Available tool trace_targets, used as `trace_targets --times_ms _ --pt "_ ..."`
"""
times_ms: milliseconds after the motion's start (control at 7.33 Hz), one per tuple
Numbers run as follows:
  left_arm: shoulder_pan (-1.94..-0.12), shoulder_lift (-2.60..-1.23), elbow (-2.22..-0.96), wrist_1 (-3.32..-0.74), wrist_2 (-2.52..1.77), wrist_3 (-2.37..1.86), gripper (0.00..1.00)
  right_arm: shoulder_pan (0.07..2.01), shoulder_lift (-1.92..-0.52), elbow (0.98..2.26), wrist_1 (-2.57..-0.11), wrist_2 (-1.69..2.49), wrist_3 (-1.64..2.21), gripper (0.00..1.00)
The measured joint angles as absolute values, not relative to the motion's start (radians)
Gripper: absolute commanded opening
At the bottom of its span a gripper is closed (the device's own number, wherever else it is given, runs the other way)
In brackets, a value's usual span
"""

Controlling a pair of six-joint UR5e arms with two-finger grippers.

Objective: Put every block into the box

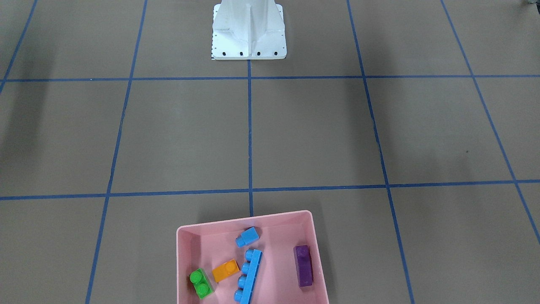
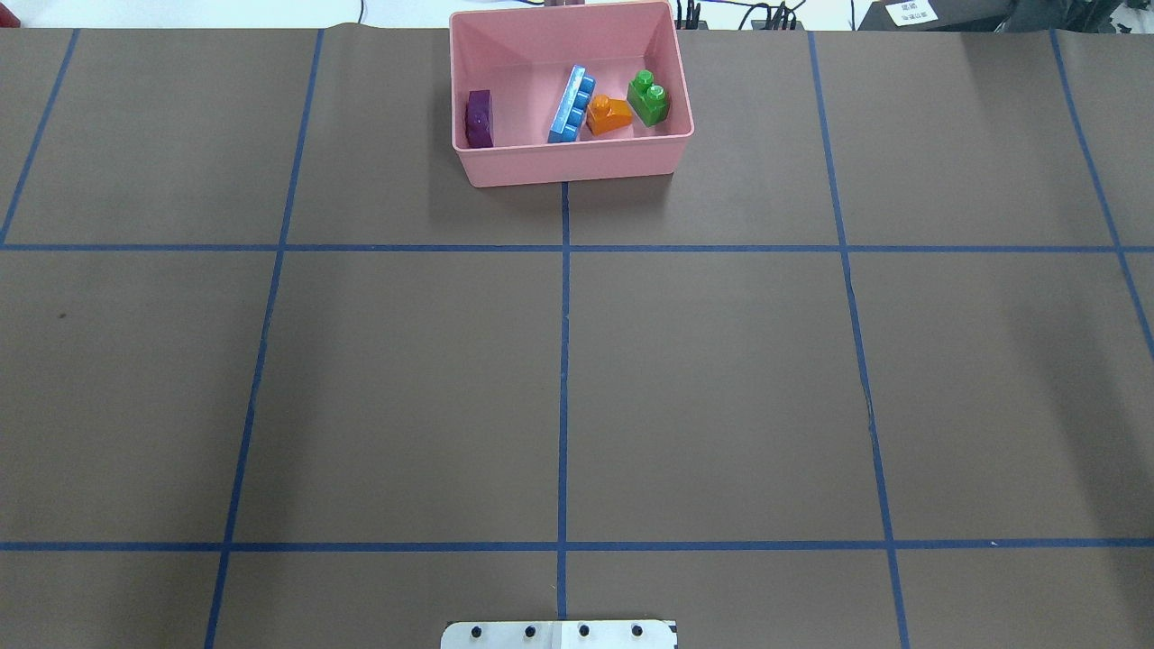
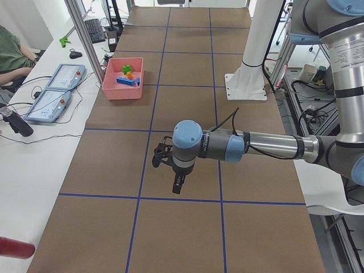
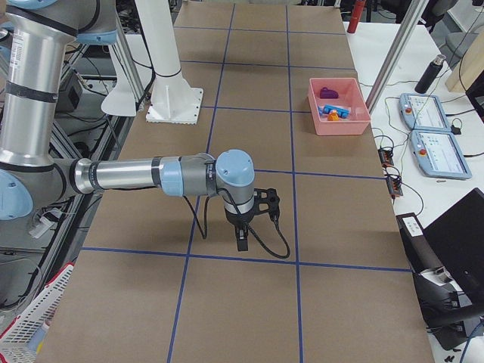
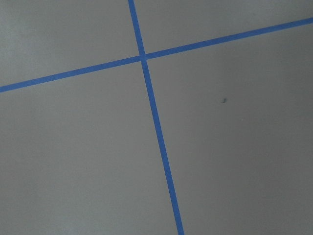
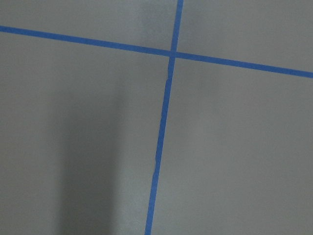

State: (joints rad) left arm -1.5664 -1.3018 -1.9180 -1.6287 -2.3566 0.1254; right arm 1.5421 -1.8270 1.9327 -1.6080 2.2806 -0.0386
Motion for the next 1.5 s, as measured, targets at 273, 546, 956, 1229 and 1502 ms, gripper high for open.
trace_targets --times_ms 273,546,956,1229,1502 --pt "-1.567 -1.300 -1.919 -1.629 -2.357 0.126 1.00 1.496 -1.827 1.932 -1.593 2.256 -0.003 1.00" --pt "-1.568 -1.301 -1.920 -1.629 -2.357 0.126 1.00 1.485 -1.828 1.931 -1.565 2.254 0.005 1.00" --pt "-1.567 -1.301 -1.918 -1.629 -2.356 0.126 1.00 1.483 -1.830 1.931 -1.557 2.260 0.007 1.00" --pt "-1.566 -1.301 -1.915 -1.629 -2.356 0.126 1.00 1.484 -1.830 1.931 -1.558 2.261 0.008 1.00" --pt "-1.566 -1.301 -1.914 -1.629 -2.356 0.125 1.00 1.485 -1.832 1.931 -1.558 2.267 0.007 1.00"
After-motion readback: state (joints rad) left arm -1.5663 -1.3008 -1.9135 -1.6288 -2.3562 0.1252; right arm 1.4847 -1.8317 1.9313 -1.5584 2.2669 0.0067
